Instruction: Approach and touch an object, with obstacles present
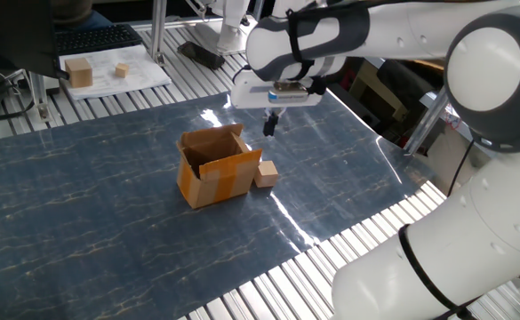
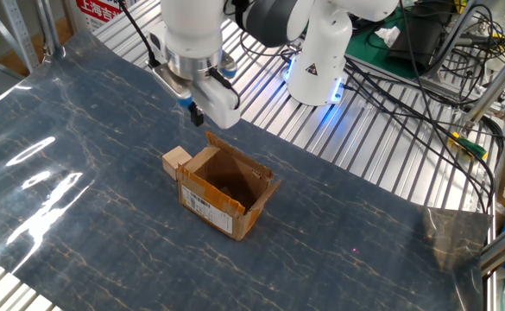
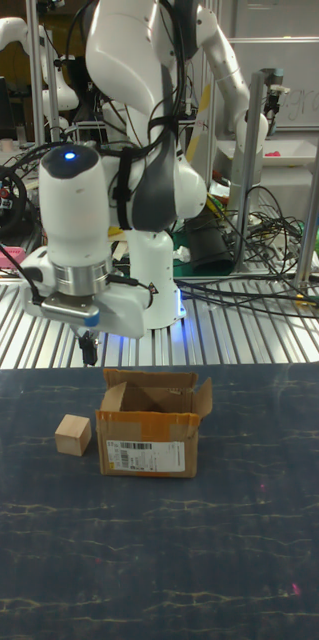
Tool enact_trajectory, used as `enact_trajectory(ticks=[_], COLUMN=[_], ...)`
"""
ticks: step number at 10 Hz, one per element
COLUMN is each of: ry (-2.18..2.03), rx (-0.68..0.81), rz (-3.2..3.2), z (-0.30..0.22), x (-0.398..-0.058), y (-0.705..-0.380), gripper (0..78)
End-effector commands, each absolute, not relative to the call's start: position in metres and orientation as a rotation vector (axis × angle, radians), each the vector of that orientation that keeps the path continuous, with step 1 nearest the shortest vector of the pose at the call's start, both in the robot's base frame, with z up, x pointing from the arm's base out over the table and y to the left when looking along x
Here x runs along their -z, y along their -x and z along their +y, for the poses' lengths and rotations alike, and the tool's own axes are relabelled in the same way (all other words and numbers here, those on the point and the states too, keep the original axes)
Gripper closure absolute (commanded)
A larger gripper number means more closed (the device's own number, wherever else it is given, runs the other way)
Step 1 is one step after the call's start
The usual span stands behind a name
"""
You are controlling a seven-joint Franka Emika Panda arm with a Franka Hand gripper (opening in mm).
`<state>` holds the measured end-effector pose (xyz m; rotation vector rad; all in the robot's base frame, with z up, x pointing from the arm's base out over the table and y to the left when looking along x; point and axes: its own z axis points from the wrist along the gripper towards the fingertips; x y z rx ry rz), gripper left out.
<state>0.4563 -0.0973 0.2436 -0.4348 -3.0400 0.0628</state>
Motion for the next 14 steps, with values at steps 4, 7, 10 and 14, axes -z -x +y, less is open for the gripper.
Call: enact_trajectory(ticks=[4, 7, 10, 14], ry=[0.607, 0.637, 0.636, 0.823], rx=[-0.069, -0.073, -0.072, -0.079], rz=[-3.016, -3.010, -3.009, -2.969], z=[-0.1064, -0.1064, -0.1063, -0.1063], x=[-0.2361, -0.2361, -0.2360, -0.2360], y=[-0.4531, -0.4530, -0.4531, -0.4531], gripper=[77.6, 77.6, 77.6, 77.6])
